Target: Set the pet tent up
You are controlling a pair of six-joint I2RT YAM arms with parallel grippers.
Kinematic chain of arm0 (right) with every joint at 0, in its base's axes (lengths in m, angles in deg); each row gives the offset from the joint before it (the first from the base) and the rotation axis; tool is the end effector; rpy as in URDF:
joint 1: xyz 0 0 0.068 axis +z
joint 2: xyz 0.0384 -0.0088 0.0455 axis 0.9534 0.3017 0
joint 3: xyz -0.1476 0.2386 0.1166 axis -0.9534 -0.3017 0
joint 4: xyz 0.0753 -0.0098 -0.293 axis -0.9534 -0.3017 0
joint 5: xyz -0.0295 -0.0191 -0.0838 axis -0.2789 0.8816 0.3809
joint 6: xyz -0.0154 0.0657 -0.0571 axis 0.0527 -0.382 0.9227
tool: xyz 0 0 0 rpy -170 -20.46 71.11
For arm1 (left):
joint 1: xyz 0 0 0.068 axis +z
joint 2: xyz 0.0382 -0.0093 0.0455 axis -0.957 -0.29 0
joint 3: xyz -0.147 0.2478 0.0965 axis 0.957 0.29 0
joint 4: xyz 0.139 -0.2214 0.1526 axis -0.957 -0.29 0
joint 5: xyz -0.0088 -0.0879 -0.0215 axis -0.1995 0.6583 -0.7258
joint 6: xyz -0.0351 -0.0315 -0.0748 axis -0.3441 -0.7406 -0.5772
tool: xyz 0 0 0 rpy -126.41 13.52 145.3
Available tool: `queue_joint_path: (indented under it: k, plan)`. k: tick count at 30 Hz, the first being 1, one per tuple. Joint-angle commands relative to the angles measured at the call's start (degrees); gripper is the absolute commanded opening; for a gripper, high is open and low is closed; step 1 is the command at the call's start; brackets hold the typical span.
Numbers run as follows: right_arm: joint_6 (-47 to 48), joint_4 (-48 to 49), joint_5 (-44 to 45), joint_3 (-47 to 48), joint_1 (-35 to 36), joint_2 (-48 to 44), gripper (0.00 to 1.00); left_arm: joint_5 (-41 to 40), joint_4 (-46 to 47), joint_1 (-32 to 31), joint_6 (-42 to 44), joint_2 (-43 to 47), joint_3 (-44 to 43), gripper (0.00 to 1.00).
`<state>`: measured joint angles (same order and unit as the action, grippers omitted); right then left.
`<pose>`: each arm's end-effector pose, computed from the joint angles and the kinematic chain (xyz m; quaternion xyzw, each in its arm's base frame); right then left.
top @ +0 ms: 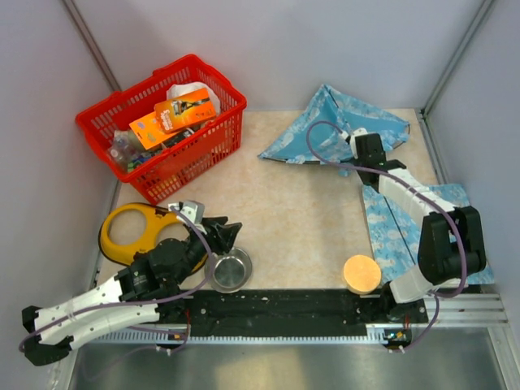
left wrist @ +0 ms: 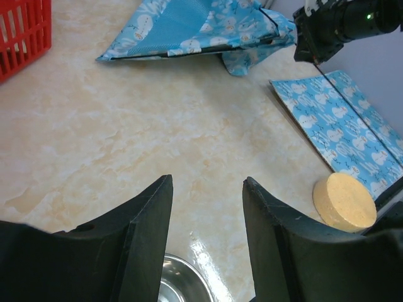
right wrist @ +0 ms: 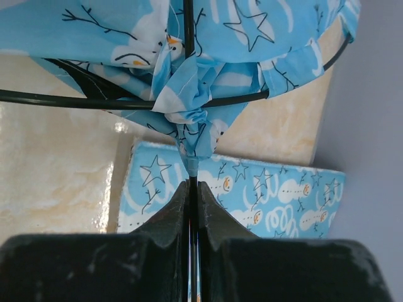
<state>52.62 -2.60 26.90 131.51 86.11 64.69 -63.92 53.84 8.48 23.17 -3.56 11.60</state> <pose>0.3849 0.0620 0.2145 -0.1863 0.8987 -0.2029 0.3412 0.1097 -0.1372 0.2967 0.0839 0.7271 -0.3097 0.6069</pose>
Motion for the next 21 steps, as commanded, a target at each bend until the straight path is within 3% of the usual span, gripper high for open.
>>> queue_joint_path:
  k: [1,12,21]
  plan:
    - [-3.33,-2.13,4.33,8.61,1.27,-2.12,0.0,-1.03,-0.78,0.06,-1.6,1.23,-1.08,0.54]
    - [-18.27,-11.36,0.3,20.67,3.29,0.16,0.0,-2.53,2.9,0.06,-1.52,0.18,-0.2,0.54]
    - [-32.23,1.63,-1.29,14.35,3.47,-2.2,0.0,-2.0,6.68,0.06,-2.13,-3.69,1.03,0.54]
